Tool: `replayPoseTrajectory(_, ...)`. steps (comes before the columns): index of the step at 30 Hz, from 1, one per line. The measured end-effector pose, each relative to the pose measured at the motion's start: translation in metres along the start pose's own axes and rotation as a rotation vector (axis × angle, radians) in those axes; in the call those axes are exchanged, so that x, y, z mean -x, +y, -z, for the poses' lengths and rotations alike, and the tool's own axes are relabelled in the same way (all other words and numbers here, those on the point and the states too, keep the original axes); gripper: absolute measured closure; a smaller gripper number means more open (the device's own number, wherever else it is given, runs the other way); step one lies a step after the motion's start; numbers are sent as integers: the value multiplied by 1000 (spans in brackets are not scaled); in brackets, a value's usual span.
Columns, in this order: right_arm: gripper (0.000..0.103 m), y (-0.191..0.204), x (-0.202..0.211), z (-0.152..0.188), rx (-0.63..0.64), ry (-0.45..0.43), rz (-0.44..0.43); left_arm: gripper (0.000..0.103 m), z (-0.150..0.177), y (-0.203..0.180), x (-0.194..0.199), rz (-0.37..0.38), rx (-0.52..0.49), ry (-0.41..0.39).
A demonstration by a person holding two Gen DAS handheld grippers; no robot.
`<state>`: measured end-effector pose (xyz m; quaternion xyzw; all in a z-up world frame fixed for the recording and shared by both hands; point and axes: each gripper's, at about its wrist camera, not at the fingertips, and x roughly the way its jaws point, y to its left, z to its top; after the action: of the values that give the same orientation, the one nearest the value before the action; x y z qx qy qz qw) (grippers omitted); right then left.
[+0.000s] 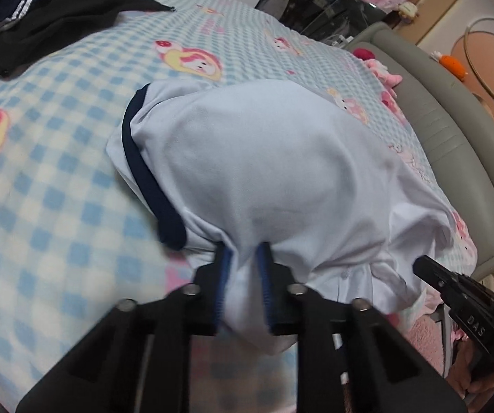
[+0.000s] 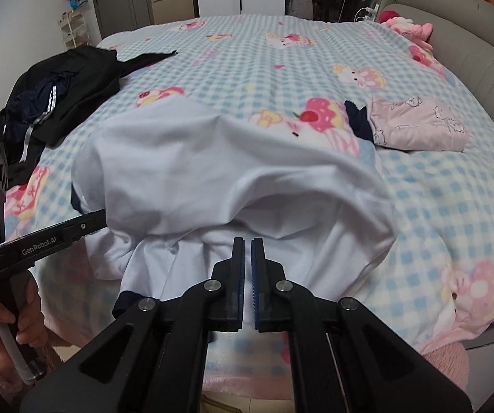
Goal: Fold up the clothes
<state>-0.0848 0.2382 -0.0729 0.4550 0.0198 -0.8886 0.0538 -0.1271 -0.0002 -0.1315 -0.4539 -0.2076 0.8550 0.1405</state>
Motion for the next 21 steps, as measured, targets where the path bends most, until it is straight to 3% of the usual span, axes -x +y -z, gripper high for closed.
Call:
replayPoseTrajectory(7,98,18,-5,4,37,24,-36,96,13,-19,24,122,-25,5)
replayPoseTrajectory(11,84,24,-4,8,42,34,-50,96,23,-29,25,176,-45,32)
replayPoseTrajectory(16,81,23,-5,11,32,52,-58,96,39,-41,10,220,-45,88)
replayPoseTrajectory(21,67,25,-10,13,35,76,-69,95,42,-43,11,254,-58,108)
